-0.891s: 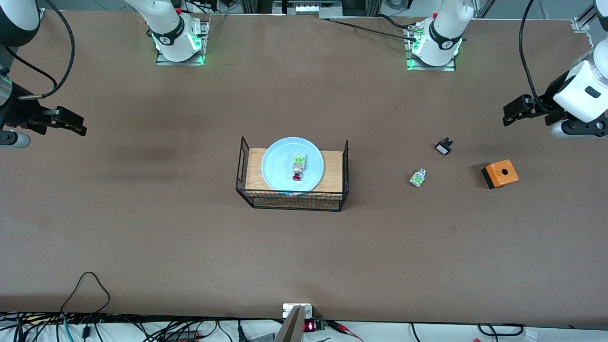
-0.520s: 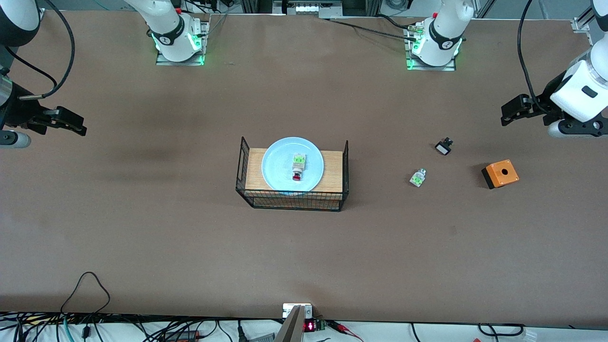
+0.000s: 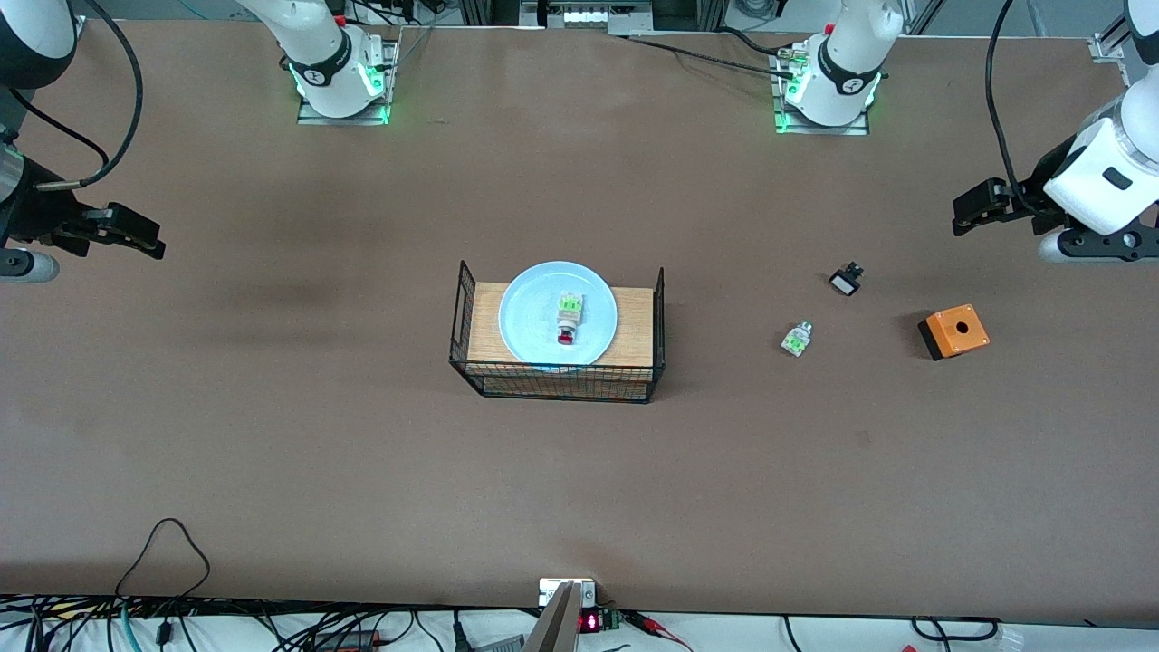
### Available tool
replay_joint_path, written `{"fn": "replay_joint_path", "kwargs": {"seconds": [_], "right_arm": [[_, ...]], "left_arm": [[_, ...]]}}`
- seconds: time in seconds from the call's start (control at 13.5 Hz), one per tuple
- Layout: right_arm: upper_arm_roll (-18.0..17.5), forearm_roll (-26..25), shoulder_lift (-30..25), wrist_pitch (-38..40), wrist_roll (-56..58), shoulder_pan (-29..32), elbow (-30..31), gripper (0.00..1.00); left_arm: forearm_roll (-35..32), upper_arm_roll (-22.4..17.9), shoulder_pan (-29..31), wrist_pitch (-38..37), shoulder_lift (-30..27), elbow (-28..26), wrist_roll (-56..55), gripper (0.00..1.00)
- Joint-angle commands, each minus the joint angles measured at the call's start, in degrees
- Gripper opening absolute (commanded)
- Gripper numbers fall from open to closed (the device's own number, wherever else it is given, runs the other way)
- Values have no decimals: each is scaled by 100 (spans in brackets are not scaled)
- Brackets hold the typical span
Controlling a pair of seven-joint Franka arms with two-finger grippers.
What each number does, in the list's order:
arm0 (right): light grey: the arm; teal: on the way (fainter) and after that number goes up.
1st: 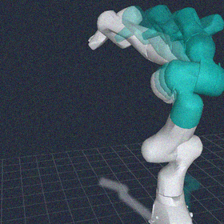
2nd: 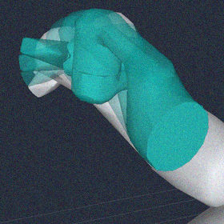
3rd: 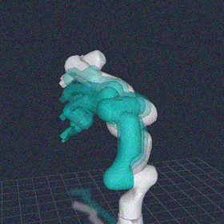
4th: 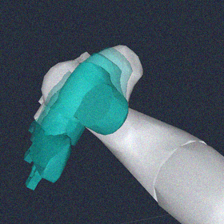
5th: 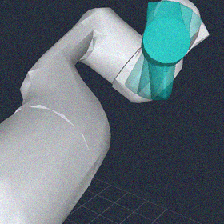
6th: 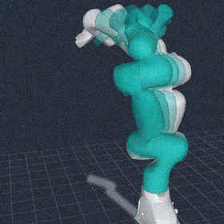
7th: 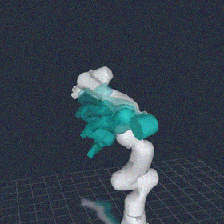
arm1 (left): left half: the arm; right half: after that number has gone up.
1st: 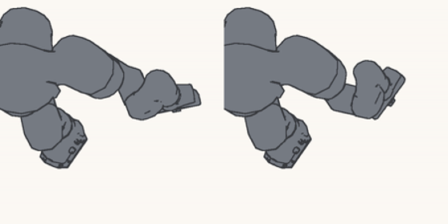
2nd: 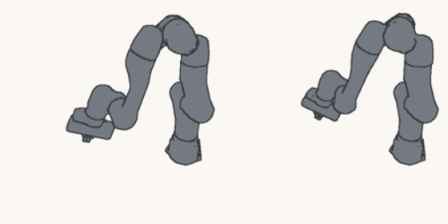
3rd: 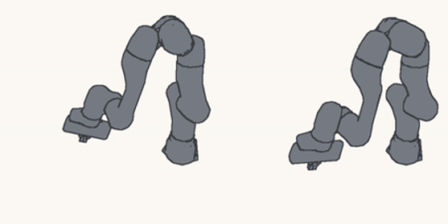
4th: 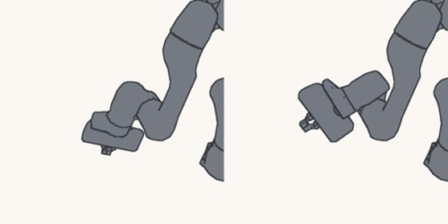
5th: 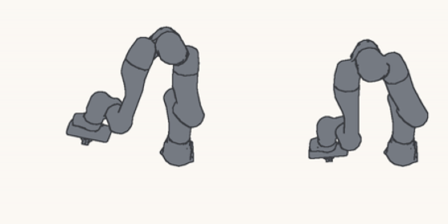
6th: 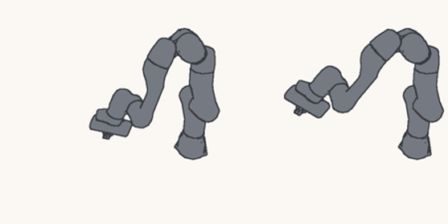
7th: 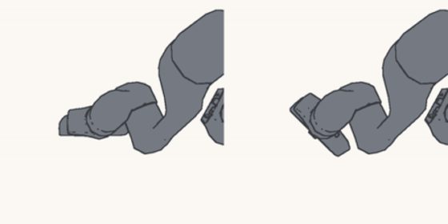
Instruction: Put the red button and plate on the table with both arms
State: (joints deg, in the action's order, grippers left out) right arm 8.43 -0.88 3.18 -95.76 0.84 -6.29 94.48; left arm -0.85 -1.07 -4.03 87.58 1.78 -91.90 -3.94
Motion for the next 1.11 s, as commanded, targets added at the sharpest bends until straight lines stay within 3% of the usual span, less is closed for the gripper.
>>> {"fn": "replay_joint_path", "kwargs": {"seconds": [0.0, 1.04], "right_arm": [[-8, 44, -72, 66, 4, -3, 1, 100], [-8, 44, -63, 58, 4, -3, 1, 100]], "left_arm": [[33, 10, -10, -92, 130, 181, -28, 100], [77, 106, -54, -118, 112, 181, -98, 100]]}}
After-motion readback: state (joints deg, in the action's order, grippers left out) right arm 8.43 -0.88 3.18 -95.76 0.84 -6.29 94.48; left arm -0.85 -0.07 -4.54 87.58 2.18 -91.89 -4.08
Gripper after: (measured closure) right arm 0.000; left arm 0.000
